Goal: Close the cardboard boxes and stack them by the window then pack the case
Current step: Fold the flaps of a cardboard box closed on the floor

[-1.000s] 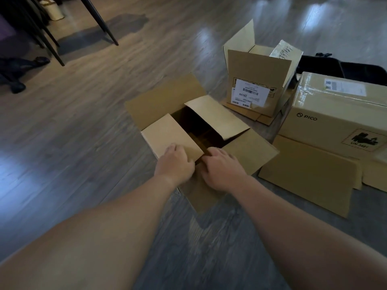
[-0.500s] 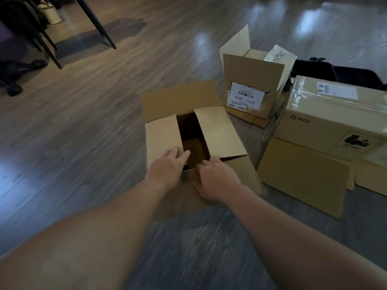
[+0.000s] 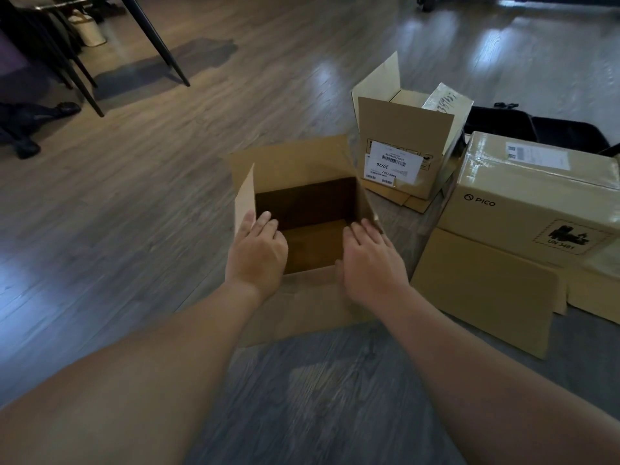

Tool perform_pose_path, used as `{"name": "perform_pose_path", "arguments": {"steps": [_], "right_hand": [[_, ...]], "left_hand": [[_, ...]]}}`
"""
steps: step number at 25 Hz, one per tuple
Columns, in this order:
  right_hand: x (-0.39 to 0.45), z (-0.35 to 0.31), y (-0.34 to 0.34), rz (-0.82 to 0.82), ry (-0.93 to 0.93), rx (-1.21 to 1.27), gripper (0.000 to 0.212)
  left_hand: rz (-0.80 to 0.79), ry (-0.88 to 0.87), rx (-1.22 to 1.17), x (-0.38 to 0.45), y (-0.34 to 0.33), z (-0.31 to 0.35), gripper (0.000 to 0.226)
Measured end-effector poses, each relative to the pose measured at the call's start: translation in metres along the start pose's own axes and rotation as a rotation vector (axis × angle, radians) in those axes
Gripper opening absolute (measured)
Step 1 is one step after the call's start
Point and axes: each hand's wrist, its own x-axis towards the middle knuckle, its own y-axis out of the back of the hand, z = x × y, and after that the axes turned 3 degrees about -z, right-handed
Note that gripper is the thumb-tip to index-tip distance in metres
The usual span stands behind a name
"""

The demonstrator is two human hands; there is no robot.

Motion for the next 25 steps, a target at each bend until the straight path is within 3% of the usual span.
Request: {"name": "perform_pose_path", "arguments": {"steps": [4,7,12,16,19,22,25], "right_hand": [[0.004,0.034,0.003,-0.043,-0.15,-0.002,0.061],[-0.003,0.052,-0.003,-0.153,-0.209,-0.016,0.055],[-0.014,0.065,-0.021,-0.301,-0.252,0.06,0.057],[-0.016,0.064,-0.025,-0.331,-0.22,0.128,0.063],[-0.018,0.057,-0.028,-0.37,-0.213,0.167,0.066],[-0.019,0.053,-0.025,-0.4,-0.208,0.211,0.069],[-0.012,0.048,-0.023,-0.449,-0.122,0.308,0.074]], "left_hand": [[-0.238,0.177,0.183,0.0,0.016,-0.01,0.011],[-0.416,0.228,0.189,-0.008,0.01,-0.006,0.025],[-0.568,0.359,-0.245,-0.013,-0.027,-0.022,0.035],[-0.509,0.43,-0.604,-0.013,-0.048,-0.036,0.023],[-0.481,0.563,-0.745,-0.014,-0.05,-0.043,0.02],[-0.465,0.658,-0.749,-0.013,-0.048,-0.043,0.014],[-0.387,0.631,-0.609,-0.002,-0.044,-0.032,0.013]]}}
